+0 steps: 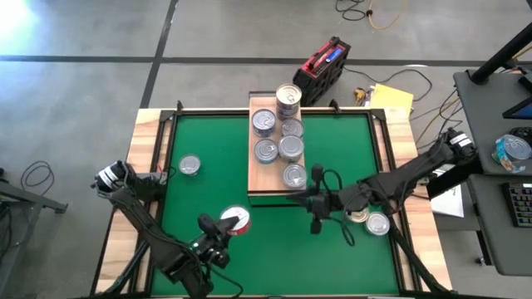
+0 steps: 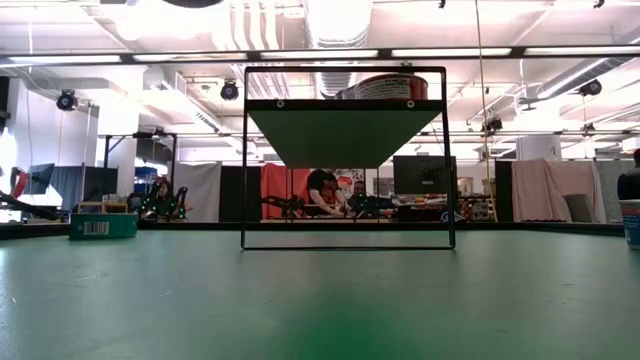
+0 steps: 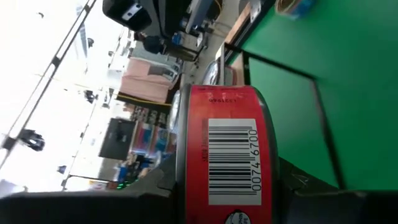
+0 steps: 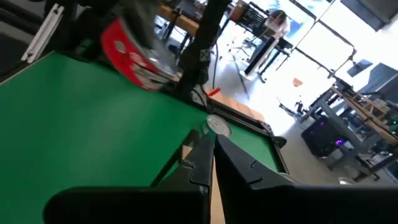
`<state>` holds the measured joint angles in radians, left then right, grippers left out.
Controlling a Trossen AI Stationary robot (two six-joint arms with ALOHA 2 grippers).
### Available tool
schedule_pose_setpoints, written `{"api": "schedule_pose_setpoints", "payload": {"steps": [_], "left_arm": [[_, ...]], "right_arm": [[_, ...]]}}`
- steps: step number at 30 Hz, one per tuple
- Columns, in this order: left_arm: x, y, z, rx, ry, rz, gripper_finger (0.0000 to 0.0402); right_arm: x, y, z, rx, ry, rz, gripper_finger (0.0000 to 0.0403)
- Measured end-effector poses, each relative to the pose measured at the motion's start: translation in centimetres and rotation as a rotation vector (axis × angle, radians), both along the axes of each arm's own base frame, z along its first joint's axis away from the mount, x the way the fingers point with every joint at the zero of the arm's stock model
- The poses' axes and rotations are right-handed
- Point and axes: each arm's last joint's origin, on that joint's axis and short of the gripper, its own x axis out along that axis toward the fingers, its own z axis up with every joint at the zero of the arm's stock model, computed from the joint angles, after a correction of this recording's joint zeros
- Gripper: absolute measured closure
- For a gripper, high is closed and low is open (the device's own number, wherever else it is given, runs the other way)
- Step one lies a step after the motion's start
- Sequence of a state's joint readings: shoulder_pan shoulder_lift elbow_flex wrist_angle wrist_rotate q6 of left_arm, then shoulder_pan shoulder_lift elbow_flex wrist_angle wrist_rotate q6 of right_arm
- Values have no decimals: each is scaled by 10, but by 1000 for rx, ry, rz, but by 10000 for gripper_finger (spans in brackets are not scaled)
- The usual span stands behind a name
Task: Stack canned seafood by type on shelf
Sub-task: Stack the red tuna can on top of the red tuna can on the shelf
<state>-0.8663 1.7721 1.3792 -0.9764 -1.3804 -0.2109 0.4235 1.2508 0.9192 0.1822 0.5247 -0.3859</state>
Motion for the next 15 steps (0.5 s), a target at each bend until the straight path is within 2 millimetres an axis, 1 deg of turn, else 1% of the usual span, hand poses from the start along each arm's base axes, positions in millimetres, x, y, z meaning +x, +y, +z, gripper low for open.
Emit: {"api": "schedule_pose_setpoints", "payload": {"steps": [3, 7, 8, 10, 11, 13, 15], "left_arm": [[5, 5, 0, 51, 41, 9, 292], [11, 11, 0, 107, 88, 19, 292], [12, 12, 0, 113, 93, 22, 292], [14, 14, 0, 115, 95, 29, 292], [15, 15, 1, 113, 94, 33, 292], [16, 16, 1, 98, 86, 38, 292], [16, 16, 1, 82, 80, 39, 292]], "right_arm": [[9, 8, -2, -45, 10, 21, 392], [26, 19, -11, -188, 59, 50, 383], [31, 21, -12, -216, 66, 23, 380], [39, 22, -8, -271, 63, -105, 374], [43, 21, -6, -316, 65, -207, 371], [50, 17, 5, -412, 61, -472, 369], [59, 3, 21, -498, 94, -689, 375]]}}
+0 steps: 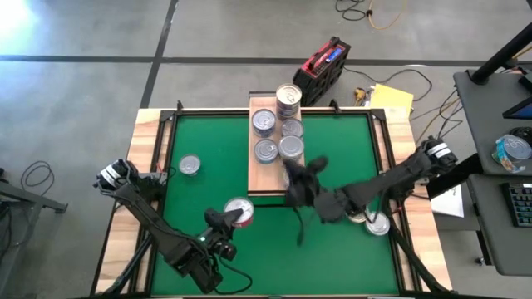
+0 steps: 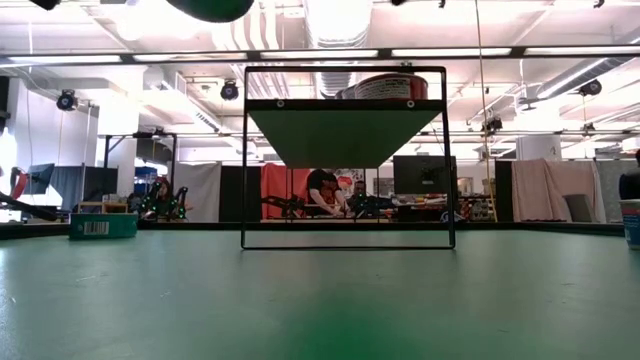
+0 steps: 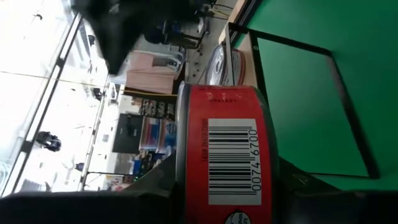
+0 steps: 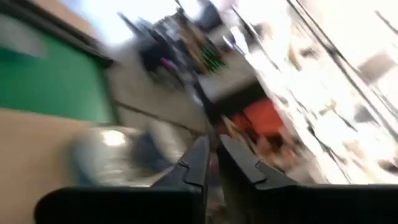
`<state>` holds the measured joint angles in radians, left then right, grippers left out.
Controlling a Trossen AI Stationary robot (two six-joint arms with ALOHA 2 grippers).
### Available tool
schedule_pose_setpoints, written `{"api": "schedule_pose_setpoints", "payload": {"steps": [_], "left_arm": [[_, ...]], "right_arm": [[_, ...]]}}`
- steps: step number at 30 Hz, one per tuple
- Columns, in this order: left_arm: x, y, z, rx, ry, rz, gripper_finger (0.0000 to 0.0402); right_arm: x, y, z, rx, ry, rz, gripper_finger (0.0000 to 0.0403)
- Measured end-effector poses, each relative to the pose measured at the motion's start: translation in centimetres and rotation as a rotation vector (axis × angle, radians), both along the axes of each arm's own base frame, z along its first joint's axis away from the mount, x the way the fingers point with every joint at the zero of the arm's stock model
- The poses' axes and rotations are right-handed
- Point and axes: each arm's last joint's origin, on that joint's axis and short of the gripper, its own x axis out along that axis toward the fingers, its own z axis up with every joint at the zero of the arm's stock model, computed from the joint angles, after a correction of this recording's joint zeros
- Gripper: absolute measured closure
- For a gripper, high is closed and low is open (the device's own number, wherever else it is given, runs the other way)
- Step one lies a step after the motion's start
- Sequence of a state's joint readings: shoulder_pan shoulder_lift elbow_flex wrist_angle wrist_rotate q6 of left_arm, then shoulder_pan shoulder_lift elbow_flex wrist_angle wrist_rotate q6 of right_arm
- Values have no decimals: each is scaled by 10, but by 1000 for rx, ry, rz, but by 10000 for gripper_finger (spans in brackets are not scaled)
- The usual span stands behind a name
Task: Stack canned seafood by type on shelf
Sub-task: Stack the red tuna can on top of the red tuna can on the shelf
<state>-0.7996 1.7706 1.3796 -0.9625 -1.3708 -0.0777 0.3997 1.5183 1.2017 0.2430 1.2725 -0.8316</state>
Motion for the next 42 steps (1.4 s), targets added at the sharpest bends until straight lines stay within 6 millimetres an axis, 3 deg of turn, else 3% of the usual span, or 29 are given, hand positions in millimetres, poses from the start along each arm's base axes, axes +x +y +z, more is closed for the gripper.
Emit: {"api": "schedule_pose_setpoints", "payload": {"steps": [3, 6, 11, 15, 19, 23, 37, 42], "left_arm": [[0, -1, 0, -14, -13, 1, 292], [1, -1, 0, -44, -39, 7, 292], [0, -1, -4, -134, -40, 11, 292], [-1, -1, -5, -178, -55, 18, 292], [-1, -1, -5, -197, -71, 25, 292], [-1, -1, -6, -257, -88, 35, 292], [-2, 0, -14, -328, -151, 58, 292], [-2, -1, -13, -292, -130, 47, 292]], "right_arm": [[7, -34, 32, -1, -29, -91, 390], [4, -73, 58, 95, -71, -33, 393], [-12, -152, 91, 512, -185, 134, 394], [-26, -208, 97, 733, -314, 66, 394], [-39, -243, 94, 819, -394, -60, 394], [-45, -257, 87, 852, -386, -102, 394], [-42, -258, 76, 911, -321, -20, 394], [-33, -234, 76, 856, -222, 79, 394]]}}
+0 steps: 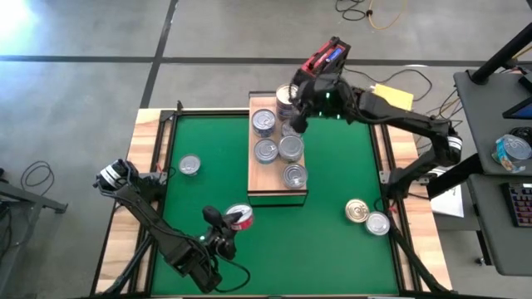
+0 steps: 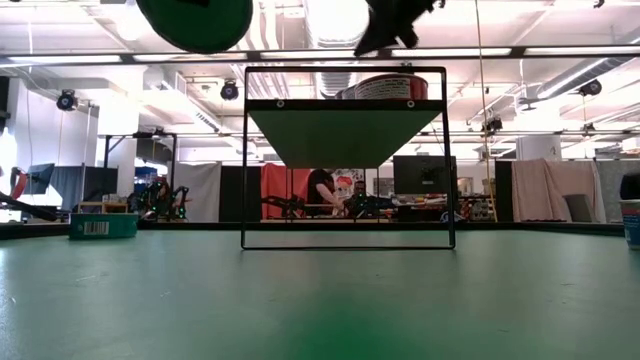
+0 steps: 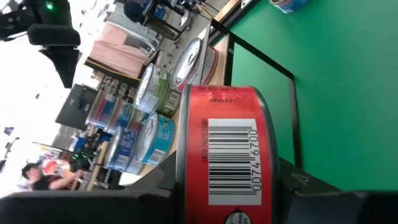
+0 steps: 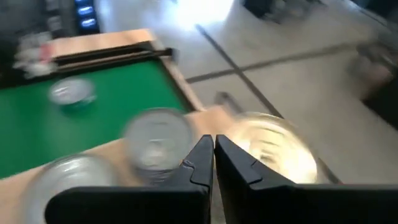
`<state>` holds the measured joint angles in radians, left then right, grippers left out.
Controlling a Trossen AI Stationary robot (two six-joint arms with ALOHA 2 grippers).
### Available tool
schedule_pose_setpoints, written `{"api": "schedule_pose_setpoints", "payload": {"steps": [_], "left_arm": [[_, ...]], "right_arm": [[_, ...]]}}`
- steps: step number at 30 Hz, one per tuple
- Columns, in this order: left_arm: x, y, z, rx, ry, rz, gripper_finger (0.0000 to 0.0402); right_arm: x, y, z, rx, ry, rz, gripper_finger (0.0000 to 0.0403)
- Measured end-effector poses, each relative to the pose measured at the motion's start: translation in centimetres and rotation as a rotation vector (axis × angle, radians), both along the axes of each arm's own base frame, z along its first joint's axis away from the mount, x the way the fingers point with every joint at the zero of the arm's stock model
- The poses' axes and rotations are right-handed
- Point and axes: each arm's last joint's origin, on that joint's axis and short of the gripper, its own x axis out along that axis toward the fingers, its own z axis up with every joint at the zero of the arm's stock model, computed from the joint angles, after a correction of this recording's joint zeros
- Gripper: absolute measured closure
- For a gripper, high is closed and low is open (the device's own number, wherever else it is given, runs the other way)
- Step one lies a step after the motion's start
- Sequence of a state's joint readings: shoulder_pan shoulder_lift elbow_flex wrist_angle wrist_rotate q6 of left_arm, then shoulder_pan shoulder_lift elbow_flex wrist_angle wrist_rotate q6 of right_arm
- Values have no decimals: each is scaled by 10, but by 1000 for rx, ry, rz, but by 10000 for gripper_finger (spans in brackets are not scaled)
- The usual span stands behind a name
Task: Stack canned seafood by type on shelf
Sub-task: Stack the red tuna can on top of the red tuna can on the shelf
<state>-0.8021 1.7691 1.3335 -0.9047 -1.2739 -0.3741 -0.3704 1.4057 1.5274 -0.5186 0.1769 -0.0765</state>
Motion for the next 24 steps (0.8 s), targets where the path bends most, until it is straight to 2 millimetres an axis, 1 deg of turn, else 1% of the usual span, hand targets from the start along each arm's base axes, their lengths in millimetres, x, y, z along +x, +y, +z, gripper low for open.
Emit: {"api": "schedule_pose_setpoints", "payload": {"steps": [3, 6, 9, 11, 13, 15, 17, 19, 22, 24], "left_arm": [[1, 0, 2, 52, 3, -6, 292], [0, 0, 3, 108, -4, -5, 292], [0, 0, 3, 127, 7, -9, 292], [0, 0, 3, 129, 8, -10, 292], [0, 0, 3, 130, 10, -10, 292], [0, 0, 3, 134, 13, -12, 292], [0, 0, 3, 143, 20, -14, 292], [0, 0, 4, 153, 28, -18, 292], [1, -1, 4, 187, 54, -31, 292], [3, -1, 6, 216, 77, -42, 292]], "right_arm": [[10, 31, -1, -43, 26, 125, 394], [17, 68, 2, -98, 31, 241, 394], [20, 106, 3, -206, 58, 296, 394], [21, 133, -2, -298, 103, 336, 394], [19, 159, -12, -373, 144, 389, 394], [17, 184, -27, -419, 168, 471, 394], [13, 209, -42, -454, 156, 546, 394], [9, 231, -57, -505, 125, 582, 394], [6, 259, -75, -641, 96, 582, 394], [6, 270, -87, -715, 95, 586, 394]]}}
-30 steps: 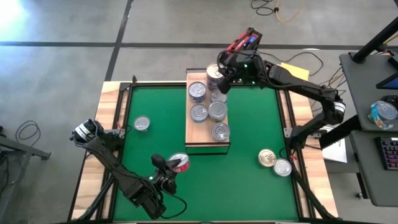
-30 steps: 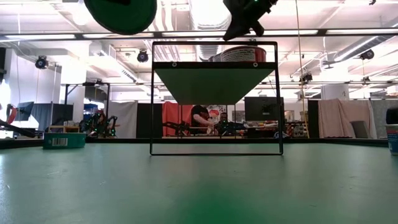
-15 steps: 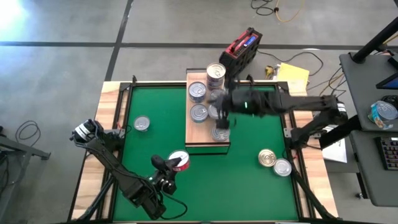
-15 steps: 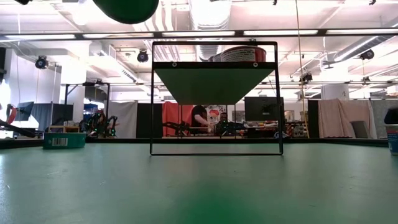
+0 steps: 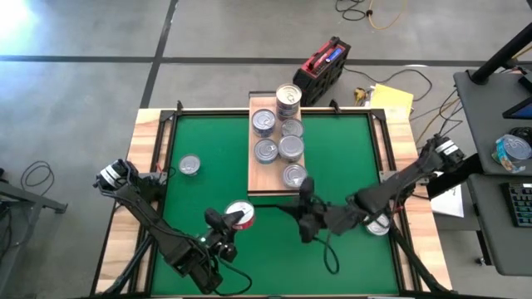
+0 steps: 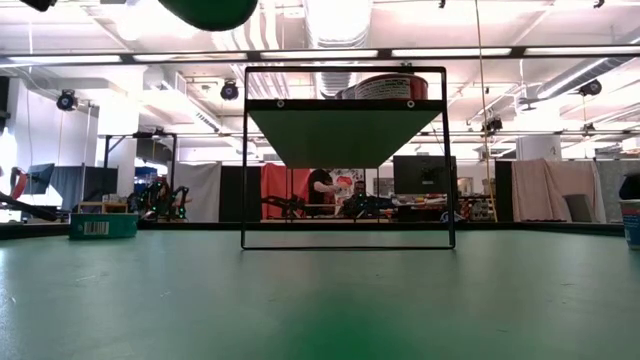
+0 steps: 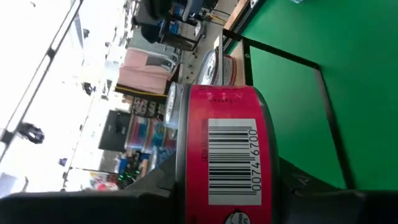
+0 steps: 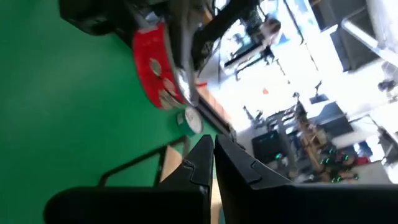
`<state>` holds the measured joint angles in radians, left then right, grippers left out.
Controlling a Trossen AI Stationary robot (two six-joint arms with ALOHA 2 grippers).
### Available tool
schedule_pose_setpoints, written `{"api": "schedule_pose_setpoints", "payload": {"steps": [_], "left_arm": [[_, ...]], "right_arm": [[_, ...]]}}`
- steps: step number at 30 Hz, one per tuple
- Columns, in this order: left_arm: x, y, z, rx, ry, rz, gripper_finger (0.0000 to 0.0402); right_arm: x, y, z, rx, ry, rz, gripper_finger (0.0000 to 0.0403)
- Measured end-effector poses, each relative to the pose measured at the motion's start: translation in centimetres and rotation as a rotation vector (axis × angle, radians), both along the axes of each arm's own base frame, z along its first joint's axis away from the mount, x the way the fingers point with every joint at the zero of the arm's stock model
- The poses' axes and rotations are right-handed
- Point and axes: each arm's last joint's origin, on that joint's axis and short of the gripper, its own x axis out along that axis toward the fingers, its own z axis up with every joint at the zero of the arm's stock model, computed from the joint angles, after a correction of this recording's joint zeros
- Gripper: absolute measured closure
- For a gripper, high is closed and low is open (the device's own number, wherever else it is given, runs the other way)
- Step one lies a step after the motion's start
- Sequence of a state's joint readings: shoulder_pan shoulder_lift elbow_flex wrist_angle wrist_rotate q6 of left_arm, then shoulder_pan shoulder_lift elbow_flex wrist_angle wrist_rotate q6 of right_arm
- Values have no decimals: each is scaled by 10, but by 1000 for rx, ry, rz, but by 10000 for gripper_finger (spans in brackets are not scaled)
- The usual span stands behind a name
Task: Stack canned seafood by type on shelf
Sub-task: Stack the red tuna can on top of the red tuna can on the shelf
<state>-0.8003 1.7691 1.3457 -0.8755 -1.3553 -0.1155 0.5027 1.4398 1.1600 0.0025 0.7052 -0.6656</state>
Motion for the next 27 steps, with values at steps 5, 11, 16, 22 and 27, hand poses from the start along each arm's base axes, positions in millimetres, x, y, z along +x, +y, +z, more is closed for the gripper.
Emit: {"api": "schedule_pose_setpoints", "payload": {"steps": [5, 11, 16, 22, 27], "left_arm": [[4, -1, 7, 61, 52, -21, 292], [7, -2, 14, 81, 67, -28, 292], [10, -2, 14, 66, 53, -22, 292], [13, -1, 15, 50, 31, -11, 292], [13, 0, 16, 49, 22, -5, 292]], "right_arm": [[10, 14, -19, -35, -39, 32, 393], [26, 22, -34, -90, -15, 24, 362], [39, 29, -31, -102, -29, 19, 296], [53, 36, -37, -158, -2, 27, 196], [58, 38, -30, -157, -22, -17, 139]]}}
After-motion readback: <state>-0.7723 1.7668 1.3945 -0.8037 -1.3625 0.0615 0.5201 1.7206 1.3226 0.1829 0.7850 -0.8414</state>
